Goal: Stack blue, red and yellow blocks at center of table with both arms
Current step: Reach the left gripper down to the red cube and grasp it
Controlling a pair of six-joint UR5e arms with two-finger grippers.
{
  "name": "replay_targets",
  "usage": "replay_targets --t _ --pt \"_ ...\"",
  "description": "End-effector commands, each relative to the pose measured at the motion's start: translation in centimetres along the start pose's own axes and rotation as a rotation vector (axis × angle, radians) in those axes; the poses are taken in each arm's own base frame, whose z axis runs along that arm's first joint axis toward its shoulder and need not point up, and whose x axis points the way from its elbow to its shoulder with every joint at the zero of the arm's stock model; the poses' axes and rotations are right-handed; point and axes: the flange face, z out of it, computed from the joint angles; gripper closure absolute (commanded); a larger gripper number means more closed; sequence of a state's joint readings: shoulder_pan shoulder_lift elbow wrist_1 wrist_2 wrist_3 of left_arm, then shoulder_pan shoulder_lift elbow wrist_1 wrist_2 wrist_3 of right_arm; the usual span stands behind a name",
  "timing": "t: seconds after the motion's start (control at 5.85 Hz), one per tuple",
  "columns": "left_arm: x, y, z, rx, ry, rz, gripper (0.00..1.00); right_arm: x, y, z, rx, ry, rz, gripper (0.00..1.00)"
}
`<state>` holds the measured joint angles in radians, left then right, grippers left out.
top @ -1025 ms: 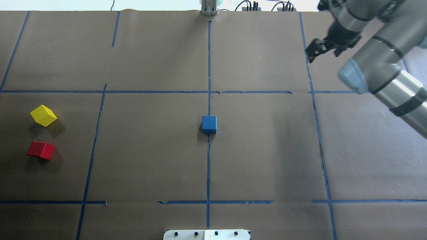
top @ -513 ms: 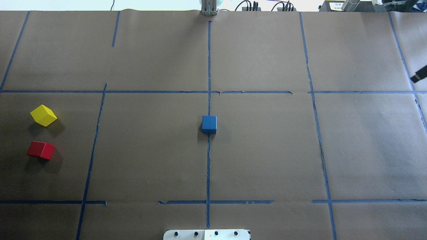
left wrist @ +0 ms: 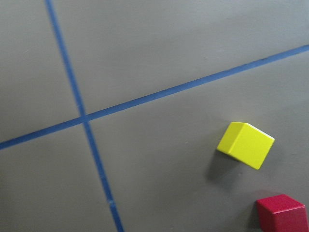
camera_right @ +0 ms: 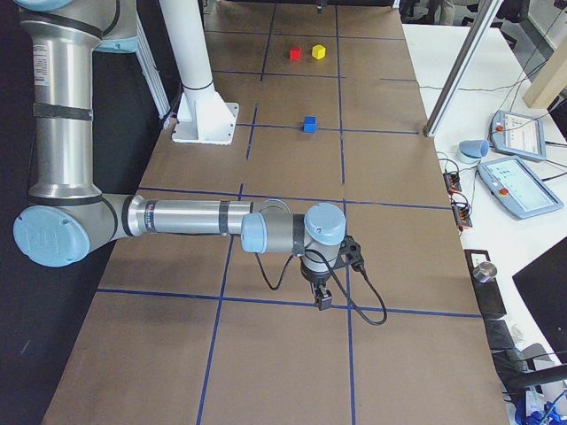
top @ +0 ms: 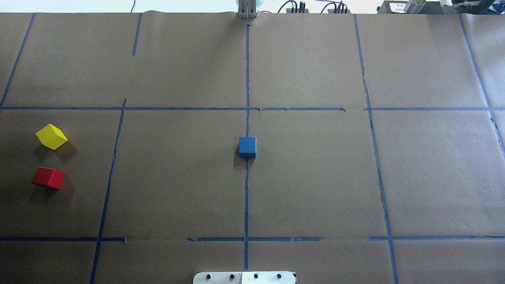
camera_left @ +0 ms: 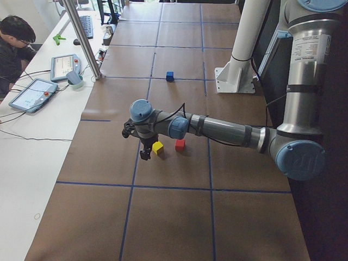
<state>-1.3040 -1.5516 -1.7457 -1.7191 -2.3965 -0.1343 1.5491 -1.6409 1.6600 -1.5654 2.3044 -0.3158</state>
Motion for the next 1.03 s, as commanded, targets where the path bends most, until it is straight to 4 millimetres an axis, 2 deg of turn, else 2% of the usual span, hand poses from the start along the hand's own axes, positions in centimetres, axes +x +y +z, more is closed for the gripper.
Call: replay_targets --t 0.0,0.17,0.34,0.51,0.85 --pt "6.0 4.5 7.2 0.066 -0.02 -0.102 0.0 0.1 0.3 -0.1 0.002 0.001 0.014 0.0" --pt "9.6 5.7 10.4 0.096 -0.022 -0.14 0.0 0.2 0.4 0.0 0.0 0.0 0.014 0.0" --pt "12.3 6.3 12.4 0.092 -0.031 -0.156 0.0 0.3 0.5 0.1 -0.002 0.001 0.015 0.0" --pt "13.5 6.5 12.2 0.094 -0.021 -0.147 0.0 0.3 0.5 0.1 -0.004 0.002 0.017 0.0" --pt "14.2 7.8 14.0 0.049 -0.028 -0.13 0.0 0.5 0.7 0.3 -0.008 0.001 0.019 0.0"
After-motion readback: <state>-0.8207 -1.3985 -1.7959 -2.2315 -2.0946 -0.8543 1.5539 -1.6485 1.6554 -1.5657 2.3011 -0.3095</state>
